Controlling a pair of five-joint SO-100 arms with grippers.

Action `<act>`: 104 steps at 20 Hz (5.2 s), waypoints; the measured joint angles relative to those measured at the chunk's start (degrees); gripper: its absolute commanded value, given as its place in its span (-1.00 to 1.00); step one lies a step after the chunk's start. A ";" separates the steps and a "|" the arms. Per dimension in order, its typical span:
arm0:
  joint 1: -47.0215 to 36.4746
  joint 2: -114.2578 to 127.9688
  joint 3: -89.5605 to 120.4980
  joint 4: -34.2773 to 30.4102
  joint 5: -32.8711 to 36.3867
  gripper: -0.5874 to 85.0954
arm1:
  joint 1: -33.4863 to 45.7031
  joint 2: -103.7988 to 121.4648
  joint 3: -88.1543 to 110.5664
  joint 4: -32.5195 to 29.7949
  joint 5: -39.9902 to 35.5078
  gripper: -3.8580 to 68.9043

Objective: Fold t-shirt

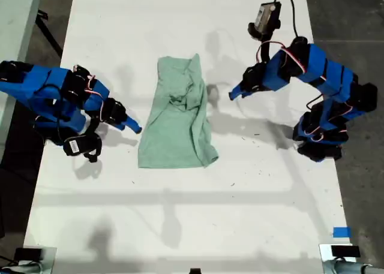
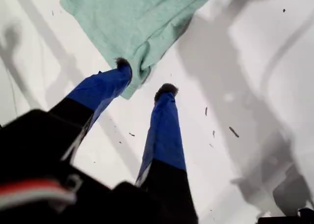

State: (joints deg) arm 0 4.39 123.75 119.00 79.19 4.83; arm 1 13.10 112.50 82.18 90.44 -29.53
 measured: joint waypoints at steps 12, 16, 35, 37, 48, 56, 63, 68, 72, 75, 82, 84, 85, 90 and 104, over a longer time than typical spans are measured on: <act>-3.43 -16.17 6.50 -19.60 0.53 -0.37 | -0.35 0.00 2.46 -1.32 0.44 -0.58; -4.83 -22.94 6.50 -23.73 0.62 -0.59 | -1.14 0.00 4.13 -1.76 0.79 -0.60; -10.46 -26.63 -15.21 -1.49 0.62 -0.99 | -2.11 7.21 11.60 -4.92 3.34 -0.73; -8.88 -34.37 -23.55 -1.49 0.62 -0.99 | -2.11 7.21 11.69 -5.19 3.34 -0.74; -6.06 -66.45 -50.19 -1.05 1.93 -0.95 | -3.43 7.47 13.62 -5.63 4.22 -0.76; -9.49 -63.37 -55.20 12.48 7.82 -0.30 | -3.60 8.70 14.77 -6.94 4.83 -0.76; -12.39 -40.69 -47.72 23.64 10.99 -0.32 | -6.15 8.70 14.77 -6.94 5.45 -0.73; -8.35 -28.04 -36.74 25.66 8.70 -0.35 | -12.04 6.59 14.59 -11.60 7.82 -0.60; 0.35 -25.05 -34.89 24.87 4.13 -0.35 | -16.17 -7.03 8.70 -17.40 9.76 -0.42; 2.72 -24.96 -32.08 21.27 3.52 -0.35 | -18.46 -19.60 -0.53 -18.98 11.07 -0.34; 5.80 -24.87 -26.28 13.45 2.55 -0.34 | -22.76 -36.65 -14.77 -19.34 15.12 -0.30; 6.15 -24.87 -24.79 11.95 2.20 -0.34 | -23.73 -39.64 -17.84 -19.51 16.00 -0.29; 6.24 -24.87 -24.17 11.34 2.02 -0.34 | -24.08 -41.31 -19.07 -19.78 16.44 -0.29; 7.73 -24.87 -20.48 8.61 0.00 -0.34 | -25.05 -46.76 -23.82 -20.48 17.23 -0.29; 8.09 -45.26 -13.01 -9.40 -2.46 -0.80 | -25.40 -65.83 -29.44 -32.87 19.78 -0.53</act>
State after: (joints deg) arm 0 12.48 78.49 106.00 69.79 2.37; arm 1 -12.30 46.67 52.73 57.57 -9.76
